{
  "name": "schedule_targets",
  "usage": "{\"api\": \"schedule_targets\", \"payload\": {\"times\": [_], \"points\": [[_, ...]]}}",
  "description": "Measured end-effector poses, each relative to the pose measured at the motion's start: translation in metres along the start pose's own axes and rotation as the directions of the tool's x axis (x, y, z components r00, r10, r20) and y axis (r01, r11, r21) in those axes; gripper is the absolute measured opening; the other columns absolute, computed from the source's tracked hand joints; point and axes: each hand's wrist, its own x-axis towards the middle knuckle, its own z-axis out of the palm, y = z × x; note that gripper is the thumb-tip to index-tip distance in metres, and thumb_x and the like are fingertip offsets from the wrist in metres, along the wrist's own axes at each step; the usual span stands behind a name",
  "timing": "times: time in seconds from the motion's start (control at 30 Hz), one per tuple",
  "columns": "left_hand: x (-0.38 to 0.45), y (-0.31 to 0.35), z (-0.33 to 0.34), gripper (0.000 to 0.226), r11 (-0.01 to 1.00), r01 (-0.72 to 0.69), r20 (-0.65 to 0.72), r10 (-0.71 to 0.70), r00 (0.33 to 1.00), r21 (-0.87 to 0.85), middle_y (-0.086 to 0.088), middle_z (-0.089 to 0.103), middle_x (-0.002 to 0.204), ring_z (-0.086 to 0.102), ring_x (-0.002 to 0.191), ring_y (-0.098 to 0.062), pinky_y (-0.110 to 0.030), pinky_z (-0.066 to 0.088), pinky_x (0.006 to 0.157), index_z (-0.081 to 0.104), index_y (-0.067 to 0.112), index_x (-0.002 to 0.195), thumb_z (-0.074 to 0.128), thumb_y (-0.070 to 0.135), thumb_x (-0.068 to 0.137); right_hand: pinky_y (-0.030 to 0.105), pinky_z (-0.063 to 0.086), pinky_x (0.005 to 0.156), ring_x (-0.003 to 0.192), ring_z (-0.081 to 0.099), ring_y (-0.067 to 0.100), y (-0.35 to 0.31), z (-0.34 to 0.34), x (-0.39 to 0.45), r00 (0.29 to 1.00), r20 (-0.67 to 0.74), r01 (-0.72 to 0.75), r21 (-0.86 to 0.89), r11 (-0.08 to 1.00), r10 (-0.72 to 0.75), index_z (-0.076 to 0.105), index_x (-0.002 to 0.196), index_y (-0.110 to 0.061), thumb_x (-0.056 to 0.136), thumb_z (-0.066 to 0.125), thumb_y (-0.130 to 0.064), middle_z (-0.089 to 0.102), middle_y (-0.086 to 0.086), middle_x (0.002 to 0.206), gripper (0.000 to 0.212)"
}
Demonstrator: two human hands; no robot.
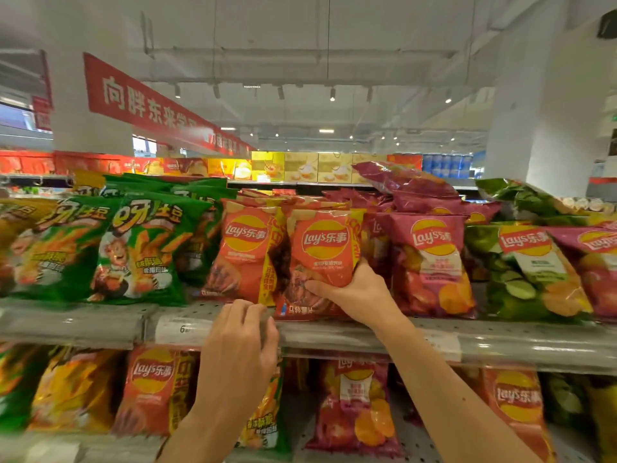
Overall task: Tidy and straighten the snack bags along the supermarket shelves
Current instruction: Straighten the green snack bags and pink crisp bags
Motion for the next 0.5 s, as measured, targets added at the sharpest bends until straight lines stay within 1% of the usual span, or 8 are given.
{"api": "schedule_targets", "payload": {"times": [0.1, 0.17, 0.27, 0.33, 0.4, 0.43, 0.47, 0.5], "points": [[-0.001, 0.000, 0.000, 0.014, 1.000, -0.005, -0.003, 0.005, 1.000, -0.015, 0.005, 0.054, 0.091, 0.051, 0.081, -0.010, -0.023, 0.049, 0.068, 0.065, 0.013, 0.099, 0.068, 0.020, 0.087, 0.046, 0.052, 0.104, 0.122, 0.060, 0.023, -0.008, 0.003, 0.001, 0.996, 0.086, -0.024, -0.096, 0.995, 0.033, 0.044, 0.146, -0.025, 0.051, 0.072, -0.089, 0.062, -0.003, 0.133, 0.118], [-0.002, 0.001, 0.001, 0.014, 1.000, 0.003, 0.002, -0.003, 1.000, -0.028, 0.004, 0.053, 0.091, 0.050, 0.081, -0.011, -0.025, 0.050, 0.069, 0.064, 0.012, 0.098, 0.068, 0.019, 0.087, 0.048, 0.051, 0.104, 0.124, 0.059, 0.026, -0.013, 0.004, -0.001, 0.993, 0.102, -0.033, -0.171, 0.985, 0.051, 0.043, 0.147, -0.023, 0.054, 0.068, -0.092, 0.060, -0.001, 0.137, 0.119], [-0.003, 0.001, 0.002, 0.017, 0.999, 0.031, 0.016, -0.030, 0.999, -0.036, 0.003, 0.054, 0.093, 0.052, 0.083, -0.014, -0.028, 0.051, 0.071, 0.064, 0.010, 0.100, 0.069, 0.018, 0.086, 0.048, 0.054, 0.099, 0.120, 0.061, 0.027, -0.016, -0.001, -0.011, 0.993, 0.098, -0.042, -0.259, 0.965, 0.070, 0.041, 0.145, -0.017, 0.056, 0.062, -0.095, 0.060, 0.001, 0.134, 0.120], [-0.004, 0.002, 0.003, 0.021, 0.997, 0.065, 0.004, -0.065, 0.998, -0.036, 0.000, 0.057, 0.097, 0.054, 0.089, -0.017, -0.030, 0.052, 0.076, 0.065, 0.009, 0.102, 0.071, 0.018, 0.085, 0.046, 0.058, 0.090, 0.111, 0.064, 0.024, -0.014, -0.008, -0.020, 0.996, 0.077, -0.015, -0.328, 0.945, 0.043, 0.039, 0.143, -0.012, 0.060, 0.056, -0.097, 0.062, 0.003, 0.125, 0.120], [-0.004, 0.010, 0.006, 0.028, 0.993, 0.114, -0.027, -0.115, 0.993, -0.031, -0.007, 0.057, 0.112, 0.054, 0.108, -0.024, -0.037, 0.051, 0.090, 0.064, 0.006, 0.109, 0.071, 0.019, 0.085, 0.040, 0.059, 0.081, 0.098, 0.064, 0.019, -0.005, -0.019, -0.031, 0.999, 0.011, 0.045, -0.381, 0.924, -0.044, 0.042, 0.139, -0.013, 0.069, 0.050, -0.095, 0.063, -0.002, 0.110, 0.108], [-0.003, 0.018, 0.008, 0.032, 0.992, 0.121, -0.050, -0.123, 0.991, -0.032, -0.011, 0.054, 0.121, 0.050, 0.118, -0.028, -0.041, 0.048, 0.098, 0.062, 0.005, 0.112, 0.070, 0.020, 0.085, 0.039, 0.058, 0.081, 0.099, 0.064, 0.018, 0.001, -0.025, -0.037, 0.995, -0.036, 0.076, -0.375, 0.924, -0.097, 0.045, 0.139, -0.016, 0.074, 0.049, -0.092, 0.065, -0.004, 0.107, 0.100], [-0.003, 0.029, 0.010, 0.035, 0.993, 0.110, -0.076, -0.114, 0.991, -0.049, -0.013, 0.051, 0.127, 0.046, 0.125, -0.031, -0.044, 0.045, 0.103, 0.061, 0.004, 0.115, 0.069, 0.020, 0.085, 0.040, 0.057, 0.085, 0.103, 0.065, 0.018, 0.009, -0.033, -0.042, 0.986, -0.087, 0.105, -0.347, 0.932, -0.144, 0.048, 0.141, -0.019, 0.079, 0.050, -0.087, 0.068, -0.005, 0.110, 0.092], [-0.002, 0.044, 0.013, 0.036, 0.993, 0.082, -0.096, -0.090, 0.991, -0.086, -0.014, 0.049, 0.130, 0.044, 0.128, -0.031, -0.043, 0.042, 0.105, 0.060, 0.005, 0.115, 0.069, 0.020, 0.084, 0.040, 0.057, 0.089, 0.105, 0.065, 0.016, 0.017, -0.043, -0.046, 0.973, -0.138, 0.137, -0.298, 0.944, -0.185, 0.052, 0.140, -0.022, 0.083, 0.053, -0.081, 0.070, -0.007, 0.110, 0.082]]}}
